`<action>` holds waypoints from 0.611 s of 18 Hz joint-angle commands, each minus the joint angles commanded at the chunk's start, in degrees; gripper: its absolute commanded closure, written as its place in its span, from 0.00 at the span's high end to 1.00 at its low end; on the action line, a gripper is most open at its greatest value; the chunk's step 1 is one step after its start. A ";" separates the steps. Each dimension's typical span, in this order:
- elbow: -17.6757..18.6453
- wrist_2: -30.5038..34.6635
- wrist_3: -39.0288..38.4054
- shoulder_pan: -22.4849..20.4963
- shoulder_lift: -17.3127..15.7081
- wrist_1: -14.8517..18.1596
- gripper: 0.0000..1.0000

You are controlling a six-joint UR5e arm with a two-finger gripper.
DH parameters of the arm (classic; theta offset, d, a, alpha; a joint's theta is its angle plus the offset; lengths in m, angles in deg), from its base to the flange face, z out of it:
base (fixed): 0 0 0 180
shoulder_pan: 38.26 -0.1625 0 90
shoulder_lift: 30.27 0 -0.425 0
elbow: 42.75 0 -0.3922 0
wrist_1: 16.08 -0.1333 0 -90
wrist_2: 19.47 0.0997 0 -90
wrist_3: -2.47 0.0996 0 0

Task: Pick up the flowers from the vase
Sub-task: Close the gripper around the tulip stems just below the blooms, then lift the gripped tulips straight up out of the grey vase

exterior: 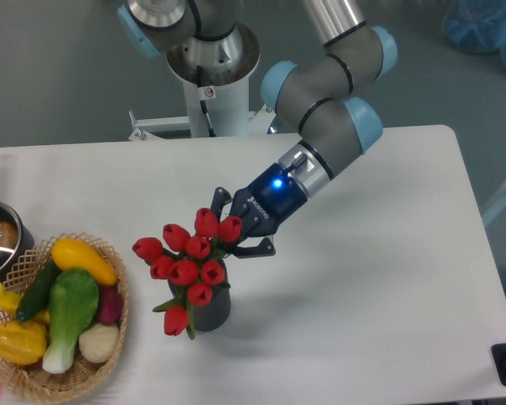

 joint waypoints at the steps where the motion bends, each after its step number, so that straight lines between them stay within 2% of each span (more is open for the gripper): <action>1: -0.26 -1.05 -0.53 0.00 -0.09 0.00 0.00; 5: -1.14 -3.61 -1.93 -0.44 -0.97 0.09 0.00; 11: -4.65 -4.93 -8.78 -0.88 -2.37 0.18 0.00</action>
